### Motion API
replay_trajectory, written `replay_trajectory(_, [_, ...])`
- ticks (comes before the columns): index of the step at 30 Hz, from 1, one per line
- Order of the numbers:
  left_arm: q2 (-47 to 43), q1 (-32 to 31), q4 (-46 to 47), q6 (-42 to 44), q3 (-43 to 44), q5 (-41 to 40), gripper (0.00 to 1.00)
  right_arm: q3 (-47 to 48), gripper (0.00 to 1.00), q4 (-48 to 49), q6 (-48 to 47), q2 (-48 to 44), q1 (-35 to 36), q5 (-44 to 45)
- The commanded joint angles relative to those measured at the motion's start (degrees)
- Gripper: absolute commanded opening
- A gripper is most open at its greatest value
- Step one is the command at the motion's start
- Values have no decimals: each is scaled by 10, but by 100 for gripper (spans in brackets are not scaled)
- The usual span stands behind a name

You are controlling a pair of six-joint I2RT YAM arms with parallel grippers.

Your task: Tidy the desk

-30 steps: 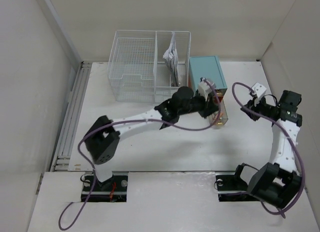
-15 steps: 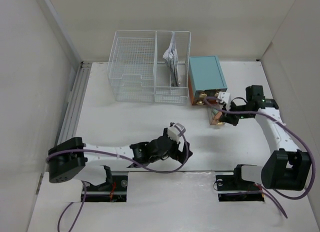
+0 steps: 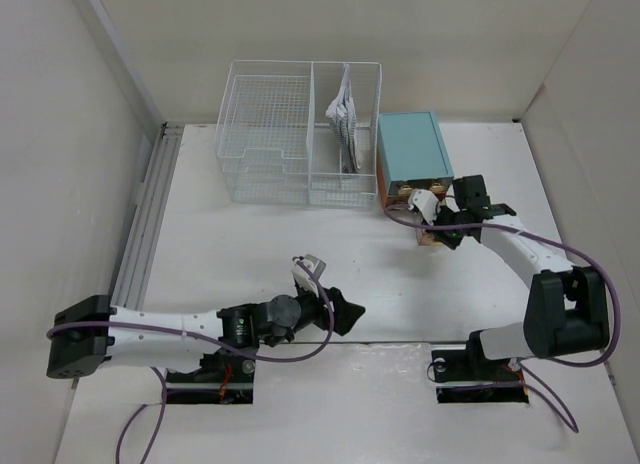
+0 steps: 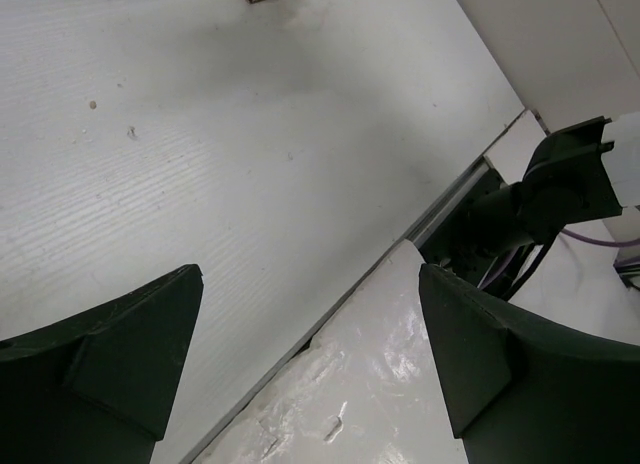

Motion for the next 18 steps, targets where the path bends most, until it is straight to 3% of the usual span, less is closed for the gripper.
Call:
replay_trajectory(1, [-26,-6,14,-34,-16,-30,87,-12,0,158,91,19,28,106])
replay_trajectory(4, [-26,-11,14,-34,-16,-30,87,3,0,206,137,40,44,165])
replay_trajectory(10, [-9,-11,14,-39,-16,-30,89,14,0,217,204,20,27,106])
replay_trajectory(18, [4,-17,14,-39,-11,-30,89,43,0,174,330,15,-43,-75])
